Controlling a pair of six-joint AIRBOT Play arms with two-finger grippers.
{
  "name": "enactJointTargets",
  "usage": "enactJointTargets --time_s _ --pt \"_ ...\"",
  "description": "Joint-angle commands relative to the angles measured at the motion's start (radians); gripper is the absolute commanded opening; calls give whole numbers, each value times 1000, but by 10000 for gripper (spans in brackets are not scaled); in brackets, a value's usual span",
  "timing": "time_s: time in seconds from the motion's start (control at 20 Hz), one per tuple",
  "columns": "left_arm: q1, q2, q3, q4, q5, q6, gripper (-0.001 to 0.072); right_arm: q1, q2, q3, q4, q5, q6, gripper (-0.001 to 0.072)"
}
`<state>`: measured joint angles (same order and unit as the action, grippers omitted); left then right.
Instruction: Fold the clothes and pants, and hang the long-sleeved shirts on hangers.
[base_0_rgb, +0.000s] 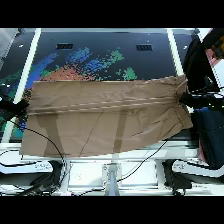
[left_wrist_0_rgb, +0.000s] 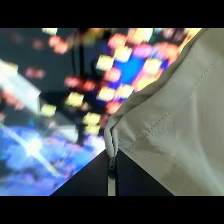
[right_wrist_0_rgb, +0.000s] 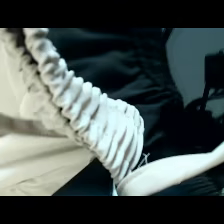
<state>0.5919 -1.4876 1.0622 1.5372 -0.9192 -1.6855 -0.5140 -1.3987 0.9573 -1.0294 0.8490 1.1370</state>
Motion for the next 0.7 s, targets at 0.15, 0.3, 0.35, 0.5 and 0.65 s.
enactJointTargets --time_s 0.15,0.3,0.35,0.5,0.65 --pt "-12 -9 0 -64 84 -13 13 34 0 0 -77 -106 142 43" --pt "-19 -21 -2 -65 66 -13 14 34 0 0 -126 -29 216 44" --pt "-23 -25 -2 -73 66 -13 14 34 0 0 -126 -25 216 44" --pt "-25 -28 -2 -73 59 -13 268 34 2 0 -123 -24 215 462" --pt "-25 -19 2 -72 8 -8 584 34 15 26 -134 27 212 608"
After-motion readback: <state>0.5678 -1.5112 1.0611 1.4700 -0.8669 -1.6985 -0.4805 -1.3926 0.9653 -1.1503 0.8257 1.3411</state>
